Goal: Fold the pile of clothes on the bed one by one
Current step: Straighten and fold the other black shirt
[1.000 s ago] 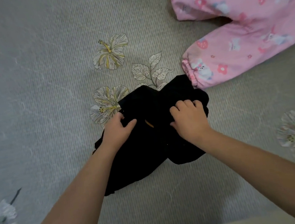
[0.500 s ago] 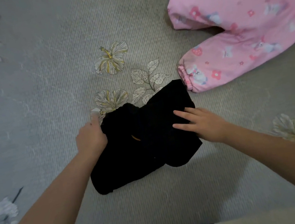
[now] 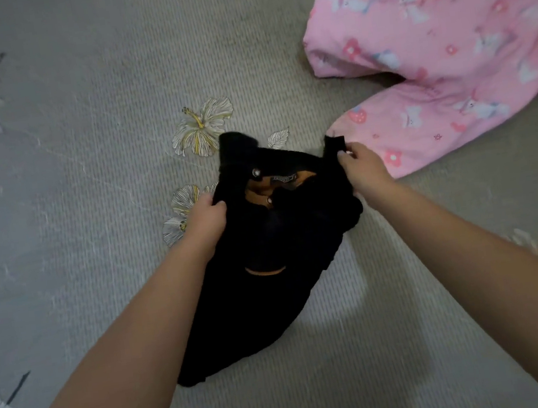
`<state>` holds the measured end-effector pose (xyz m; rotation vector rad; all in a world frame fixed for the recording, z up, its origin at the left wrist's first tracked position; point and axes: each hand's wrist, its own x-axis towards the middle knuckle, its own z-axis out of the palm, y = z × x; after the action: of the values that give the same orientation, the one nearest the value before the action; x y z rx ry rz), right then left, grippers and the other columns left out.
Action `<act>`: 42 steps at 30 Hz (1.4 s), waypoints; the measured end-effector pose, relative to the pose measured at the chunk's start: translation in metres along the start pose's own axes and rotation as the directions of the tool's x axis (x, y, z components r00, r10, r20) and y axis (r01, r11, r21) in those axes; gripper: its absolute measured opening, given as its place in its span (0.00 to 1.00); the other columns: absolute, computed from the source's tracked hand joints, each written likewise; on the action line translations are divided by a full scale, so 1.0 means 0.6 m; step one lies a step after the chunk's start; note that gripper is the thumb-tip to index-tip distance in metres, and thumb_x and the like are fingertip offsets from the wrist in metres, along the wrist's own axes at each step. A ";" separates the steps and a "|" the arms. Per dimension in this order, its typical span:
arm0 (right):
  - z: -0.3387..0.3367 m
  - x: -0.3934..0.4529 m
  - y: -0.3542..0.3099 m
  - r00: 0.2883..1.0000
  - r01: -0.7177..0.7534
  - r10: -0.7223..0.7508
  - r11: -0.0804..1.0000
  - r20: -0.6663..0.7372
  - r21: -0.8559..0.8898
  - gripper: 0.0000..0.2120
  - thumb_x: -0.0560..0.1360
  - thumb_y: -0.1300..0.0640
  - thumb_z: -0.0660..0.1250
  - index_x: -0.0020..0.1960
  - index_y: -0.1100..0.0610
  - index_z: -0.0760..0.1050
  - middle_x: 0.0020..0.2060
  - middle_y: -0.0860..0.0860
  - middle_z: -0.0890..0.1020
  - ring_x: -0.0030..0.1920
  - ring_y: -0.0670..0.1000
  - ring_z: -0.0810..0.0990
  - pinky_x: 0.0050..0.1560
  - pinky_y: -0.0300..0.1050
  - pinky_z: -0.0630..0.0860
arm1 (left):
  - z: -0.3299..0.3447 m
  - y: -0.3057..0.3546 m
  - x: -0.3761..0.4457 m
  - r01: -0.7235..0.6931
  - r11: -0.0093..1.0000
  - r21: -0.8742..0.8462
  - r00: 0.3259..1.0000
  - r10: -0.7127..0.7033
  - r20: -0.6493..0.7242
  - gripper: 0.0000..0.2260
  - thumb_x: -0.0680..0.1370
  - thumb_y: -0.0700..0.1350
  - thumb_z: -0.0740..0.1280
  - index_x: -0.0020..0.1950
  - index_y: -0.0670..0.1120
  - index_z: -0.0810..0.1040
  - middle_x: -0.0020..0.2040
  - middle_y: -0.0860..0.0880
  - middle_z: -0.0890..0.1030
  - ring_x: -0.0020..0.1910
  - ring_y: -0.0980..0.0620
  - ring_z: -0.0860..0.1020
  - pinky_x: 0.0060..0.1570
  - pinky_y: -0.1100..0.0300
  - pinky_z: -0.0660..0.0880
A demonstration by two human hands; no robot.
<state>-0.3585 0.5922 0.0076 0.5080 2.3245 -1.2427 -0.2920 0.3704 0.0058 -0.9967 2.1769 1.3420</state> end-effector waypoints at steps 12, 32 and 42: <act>-0.004 -0.077 0.079 0.986 0.145 -0.127 0.973 0.108 -0.181 0.08 0.71 0.68 0.66 0.49 0.67 0.79 0.36 0.52 0.78 0.42 0.50 0.75 0.29 0.32 0.64 | -0.018 -0.037 -0.012 0.020 0.992 -0.125 0.989 -0.038 -0.141 0.07 0.79 0.42 0.61 0.47 0.41 0.77 0.39 0.44 0.76 0.43 0.47 0.75 0.43 0.55 0.72; -0.337 -0.392 -0.485 0.519 0.700 -0.816 0.576 -0.255 -0.422 0.08 0.72 0.61 0.64 0.46 0.60 0.81 0.45 0.62 0.82 0.49 0.62 0.79 0.44 0.49 0.72 | -0.363 0.378 -0.452 -0.600 0.580 0.551 0.277 0.797 -0.537 0.09 0.77 0.40 0.63 0.48 0.34 0.77 0.46 0.35 0.78 0.48 0.38 0.75 0.41 0.56 0.61; -0.405 -0.721 -0.528 0.243 0.655 -0.874 0.469 -0.421 -0.593 0.13 0.75 0.61 0.57 0.51 0.56 0.79 0.48 0.57 0.81 0.53 0.60 0.76 0.48 0.47 0.64 | -0.493 0.374 -0.751 -0.450 0.457 0.768 -0.090 0.832 -0.548 0.10 0.79 0.45 0.58 0.51 0.39 0.74 0.48 0.38 0.77 0.47 0.37 0.75 0.35 0.56 0.60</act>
<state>-0.2152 0.5845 0.5788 -0.5724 3.6110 -1.0805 -0.1472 0.3368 0.5702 -0.3742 4.0956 0.3670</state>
